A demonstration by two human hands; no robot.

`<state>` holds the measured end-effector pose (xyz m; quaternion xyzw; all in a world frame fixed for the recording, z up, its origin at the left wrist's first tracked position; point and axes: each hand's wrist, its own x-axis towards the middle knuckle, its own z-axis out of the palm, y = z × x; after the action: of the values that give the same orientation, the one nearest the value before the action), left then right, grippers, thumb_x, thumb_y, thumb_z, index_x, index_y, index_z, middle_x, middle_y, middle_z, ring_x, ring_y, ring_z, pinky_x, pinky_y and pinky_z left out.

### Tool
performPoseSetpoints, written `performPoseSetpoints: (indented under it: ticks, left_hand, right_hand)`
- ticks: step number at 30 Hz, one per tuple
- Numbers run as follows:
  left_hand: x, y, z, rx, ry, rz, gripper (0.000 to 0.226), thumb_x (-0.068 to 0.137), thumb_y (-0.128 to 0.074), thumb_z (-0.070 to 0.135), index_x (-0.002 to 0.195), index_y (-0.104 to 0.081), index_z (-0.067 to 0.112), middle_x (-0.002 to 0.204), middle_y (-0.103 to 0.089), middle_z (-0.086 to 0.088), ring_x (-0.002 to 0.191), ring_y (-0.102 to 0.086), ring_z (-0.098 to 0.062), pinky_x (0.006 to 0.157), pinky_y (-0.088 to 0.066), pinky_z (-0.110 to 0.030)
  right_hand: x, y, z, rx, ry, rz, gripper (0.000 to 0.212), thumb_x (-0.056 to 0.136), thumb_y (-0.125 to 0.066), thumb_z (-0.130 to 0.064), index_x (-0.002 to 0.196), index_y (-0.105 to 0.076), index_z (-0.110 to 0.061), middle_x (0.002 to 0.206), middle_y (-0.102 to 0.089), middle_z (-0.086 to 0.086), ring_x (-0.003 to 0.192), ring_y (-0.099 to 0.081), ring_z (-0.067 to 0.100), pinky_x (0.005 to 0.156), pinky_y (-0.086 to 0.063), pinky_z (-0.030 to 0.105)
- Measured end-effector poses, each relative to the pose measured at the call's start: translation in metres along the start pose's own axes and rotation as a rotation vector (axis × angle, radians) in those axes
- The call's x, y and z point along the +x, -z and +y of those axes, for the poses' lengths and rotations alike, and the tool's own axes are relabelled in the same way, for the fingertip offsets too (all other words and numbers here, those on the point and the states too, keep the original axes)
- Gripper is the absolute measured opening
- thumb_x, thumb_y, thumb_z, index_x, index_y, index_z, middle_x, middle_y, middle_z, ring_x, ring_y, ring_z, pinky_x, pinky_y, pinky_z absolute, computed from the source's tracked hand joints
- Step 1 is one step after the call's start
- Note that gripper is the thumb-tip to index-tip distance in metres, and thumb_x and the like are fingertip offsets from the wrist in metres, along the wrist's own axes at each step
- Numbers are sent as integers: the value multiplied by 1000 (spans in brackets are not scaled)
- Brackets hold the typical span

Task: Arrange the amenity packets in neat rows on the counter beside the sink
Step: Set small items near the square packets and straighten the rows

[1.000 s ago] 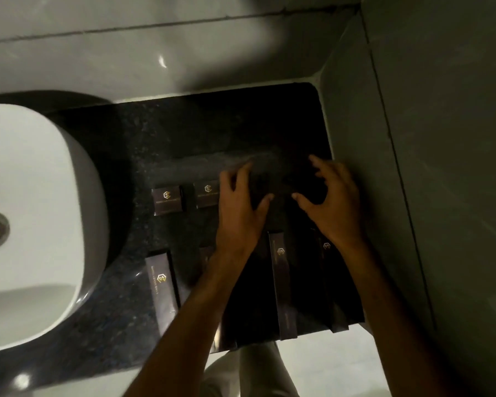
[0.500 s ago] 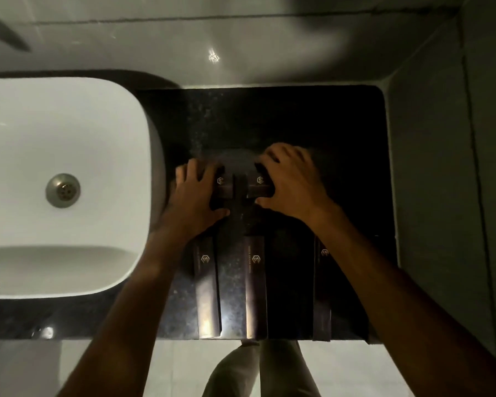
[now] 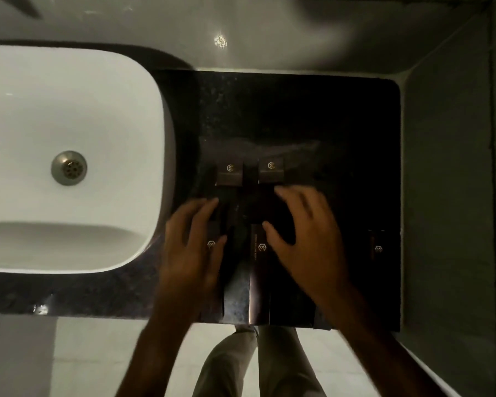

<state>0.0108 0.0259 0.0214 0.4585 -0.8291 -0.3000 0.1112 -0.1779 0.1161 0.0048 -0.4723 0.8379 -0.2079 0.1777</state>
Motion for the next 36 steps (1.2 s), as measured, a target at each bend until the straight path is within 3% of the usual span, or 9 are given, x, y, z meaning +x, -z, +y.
performPoseSetpoints:
  ticks: [3, 5, 7, 10, 16, 27, 36]
  left_hand:
    - [-66, 0, -18, 112, 99, -186, 74, 85, -75, 29, 152, -42, 20, 157, -36, -10, 140, -39, -35, 109, -47, -53]
    - [-86, -3, -30, 144, 175, -353, 88, 79, -82, 24, 154, -37, 19, 161, -32, -14, 139, -38, -43, 103, -49, -63]
    - [-92, -6, -37, 204, 128, -433, 92, 73, -87, 17, 152, -40, 16, 158, -37, -20, 134, -43, -50, 96, -51, -67]
    - [-92, -12, -39, 266, 43, -426, 92, 68, -90, 14, 149, -46, 16, 151, -47, -20, 128, -50, -49, 91, -54, -65]
    - [-92, -21, -30, 264, -27, -414, 88, 71, -88, 31, 149, -47, 18, 153, -47, -15, 132, -46, -42, 95, -51, -58]
    - [-99, -26, -37, 212, -2, -418, 85, 73, -87, 30, 148, -48, 15, 154, -45, -14, 137, -42, -43, 101, -45, -62]
    - [-99, -28, -39, 158, 4, -405, 85, 71, -89, 28, 145, -51, 10, 152, -46, -18, 136, -42, -48, 100, -47, -67]
  right_hand:
    - [-72, -19, -8, 16, -113, -218, 70, 85, -71, -51, 146, -42, -35, 149, -32, -7, 130, -42, 12, 96, -26, 11]
    - [-101, -33, -5, 27, -155, -332, 75, 90, -67, -52, 154, -31, -38, 159, -21, -8, 140, -37, 13, 103, -28, 16]
    - [-112, -40, -3, 1, -192, -341, 77, 91, -68, -46, 156, -29, -37, 162, -24, -4, 145, -37, 18, 105, -28, 23]
    - [-117, -44, -2, -8, -225, -324, 77, 89, -74, -34, 154, -34, -33, 159, -35, 1, 143, -40, 23, 103, -29, 27]
    - [-122, -45, 6, 86, -239, -316, 77, 90, -73, -30, 155, -32, -34, 160, -31, -6, 145, -37, 20, 111, -34, 31]
    - [-119, -45, 14, 151, -229, -301, 77, 91, -73, -28, 156, -32, -33, 159, -32, -7, 143, -39, 19, 112, -44, 39]
    - [-119, -45, 15, 143, -222, -289, 77, 91, -72, -31, 156, -30, -35, 160, -32, -6, 144, -38, 20, 114, -41, 38]
